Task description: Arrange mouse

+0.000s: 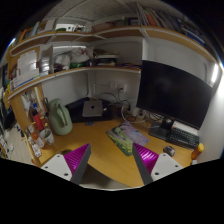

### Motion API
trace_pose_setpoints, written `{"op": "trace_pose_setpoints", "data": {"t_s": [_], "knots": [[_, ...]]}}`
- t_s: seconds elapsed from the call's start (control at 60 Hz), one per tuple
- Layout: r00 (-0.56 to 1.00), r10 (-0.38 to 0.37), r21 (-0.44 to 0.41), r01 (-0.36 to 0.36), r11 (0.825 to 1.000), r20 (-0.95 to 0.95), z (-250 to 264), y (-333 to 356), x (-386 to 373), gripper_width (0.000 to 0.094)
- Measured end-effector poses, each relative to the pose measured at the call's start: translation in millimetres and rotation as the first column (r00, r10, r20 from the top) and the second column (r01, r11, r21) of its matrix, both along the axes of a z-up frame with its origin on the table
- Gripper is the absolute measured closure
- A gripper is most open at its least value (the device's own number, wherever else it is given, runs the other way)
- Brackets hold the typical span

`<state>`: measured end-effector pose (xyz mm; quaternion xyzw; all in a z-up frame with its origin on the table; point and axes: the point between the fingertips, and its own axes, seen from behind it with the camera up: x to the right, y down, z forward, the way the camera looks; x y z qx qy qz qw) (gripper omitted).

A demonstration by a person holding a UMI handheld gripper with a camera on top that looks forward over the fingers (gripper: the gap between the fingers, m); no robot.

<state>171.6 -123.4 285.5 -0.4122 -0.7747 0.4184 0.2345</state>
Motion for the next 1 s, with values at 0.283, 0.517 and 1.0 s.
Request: {"op": "trace_pose_setpoints", "data": {"t_s": [0.283,0.517,1.0], "knots": [[0.992,-0.129,0.014,0.129,0.992,0.004,-14.3,56.0,-25.2,0.0072],[0.962,-0.271,0.042,0.270,0.962,0.016,-35.0,133.0,-38.0,0.0071],[0.868,-0.497,0.029,0.497,0.868,-0.004,-98.1,261.5,-74.5,0.0075]]}}
